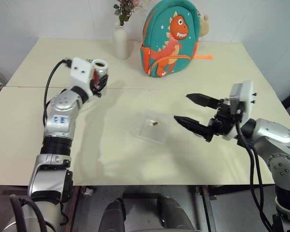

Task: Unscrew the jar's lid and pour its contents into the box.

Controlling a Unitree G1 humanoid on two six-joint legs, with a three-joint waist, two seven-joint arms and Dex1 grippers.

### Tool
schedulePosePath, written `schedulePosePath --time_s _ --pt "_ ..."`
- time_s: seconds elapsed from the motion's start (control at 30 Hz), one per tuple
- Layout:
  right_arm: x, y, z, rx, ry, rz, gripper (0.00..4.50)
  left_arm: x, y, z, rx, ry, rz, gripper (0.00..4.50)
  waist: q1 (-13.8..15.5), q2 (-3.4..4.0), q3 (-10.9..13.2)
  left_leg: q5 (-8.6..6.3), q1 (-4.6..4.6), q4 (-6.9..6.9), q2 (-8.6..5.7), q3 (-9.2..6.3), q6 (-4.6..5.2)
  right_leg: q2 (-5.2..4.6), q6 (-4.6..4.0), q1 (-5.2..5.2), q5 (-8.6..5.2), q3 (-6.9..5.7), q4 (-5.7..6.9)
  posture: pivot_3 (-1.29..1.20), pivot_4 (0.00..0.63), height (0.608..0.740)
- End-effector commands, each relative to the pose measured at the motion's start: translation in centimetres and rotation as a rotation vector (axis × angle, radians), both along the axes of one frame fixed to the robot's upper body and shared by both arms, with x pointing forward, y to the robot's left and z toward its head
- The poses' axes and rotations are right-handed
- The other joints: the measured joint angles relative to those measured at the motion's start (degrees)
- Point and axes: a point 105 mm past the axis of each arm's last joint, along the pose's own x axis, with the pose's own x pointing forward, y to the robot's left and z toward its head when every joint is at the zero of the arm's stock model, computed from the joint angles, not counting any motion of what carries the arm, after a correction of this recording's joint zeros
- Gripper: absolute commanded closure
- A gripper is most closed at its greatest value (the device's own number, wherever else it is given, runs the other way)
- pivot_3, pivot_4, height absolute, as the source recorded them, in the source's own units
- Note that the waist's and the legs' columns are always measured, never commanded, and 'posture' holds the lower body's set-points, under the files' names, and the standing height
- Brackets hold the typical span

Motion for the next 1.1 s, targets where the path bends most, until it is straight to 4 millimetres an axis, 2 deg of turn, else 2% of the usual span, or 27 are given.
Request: schedulePosePath --time_s 0.03,0.2,0.43,0.57,0.8,0.83,0.97,1.1 --pt "-0.2 0.9 0.4 -0.048 -0.040 0.046 0.03 -0.3 2.4 -0.1 -0.112 0.010 0.081 2.41 0.0 0.00 0.0 0.00 0.00 0.01 0.00 0.00 0.00 0.00 0.00 0.00 0.00 0.00 0.00 0.00 0.150 0.740" --pt "0.2 2.1 0.1 -0.079 -0.063 0.085 0.03 0.0 4.8 -2.4 -0.108 -0.001 0.169 2.41 0.4 -0.01 0.0 0.00 0.00 0.01 -0.01 0.00 -0.01 -0.01 0.00 0.01 0.01 -0.01 -0.05 0.00 0.150 0.740" --pt "0.6 2.6 0.1 -0.083 -0.086 0.094 0.03 -0.3 6.0 -3.7 -0.140 -0.076 0.191 2.41 0.6 -0.03 0.0 -0.03 -0.02 -0.06 0.00 0.03 -0.05 -0.02 -0.01 0.00 0.01 -0.01 -0.15 0.00 0.150 0.740" --pt "0.6 2.5 0.0 -0.089 -0.096 0.092 0.03 -0.6 6.8 -4.7 -0.144 -0.056 0.207 2.41 0.5 -0.03 0.0 -0.04 -0.01 -0.05 0.00 0.05 -0.06 -0.02 -0.01 0.01 0.01 -0.01 -0.15 0.00 0.150 0.740" --pt "0.4 2.3 -0.1 -0.095 -0.103 0.101 0.00 -1.5 7.7 -4.5 -0.062 -0.053 0.200 0.20 0.4 -0.03 0.0 -0.05 -0.02 -0.09 0.00 0.04 -0.08 -0.02 -0.02 -0.01 0.00 -0.02 -0.18 0.00 0.150 0.740" --pt "0.4 2.3 -0.1 -0.095 -0.105 0.102 0.00 -1.8 7.7 -4.5 -0.035 -0.053 0.187 0.04 0.4 -0.03 0.0 -0.06 -0.02 -0.09 0.01 0.05 -0.09 -0.02 -0.02 -0.01 0.00 -0.02 -0.18 0.00 0.150 0.740" --pt "0.3 2.0 -0.1 -0.097 -0.110 0.102 0.00 -3.4 7.1 -4.1 0.088 -0.054 0.113 0.04 0.5 -0.03 0.0 -0.09 -0.03 -0.12 0.02 0.06 -0.13 -0.04 -0.03 -0.01 -0.01 -0.02 -0.21 0.00 0.150 0.740" --pt "0.1 1.4 -0.4 -0.102 -0.110 0.093 0.00 -5.0 7.6 -3.4 0.152 -0.063 0.103 0.04 0.5 -0.04 0.0 -0.10 -0.02 -0.13 0.03 0.06 -0.14 -0.04 -0.08 -0.01 -0.03 -0.03 -0.22 0.00 0.150 0.740"
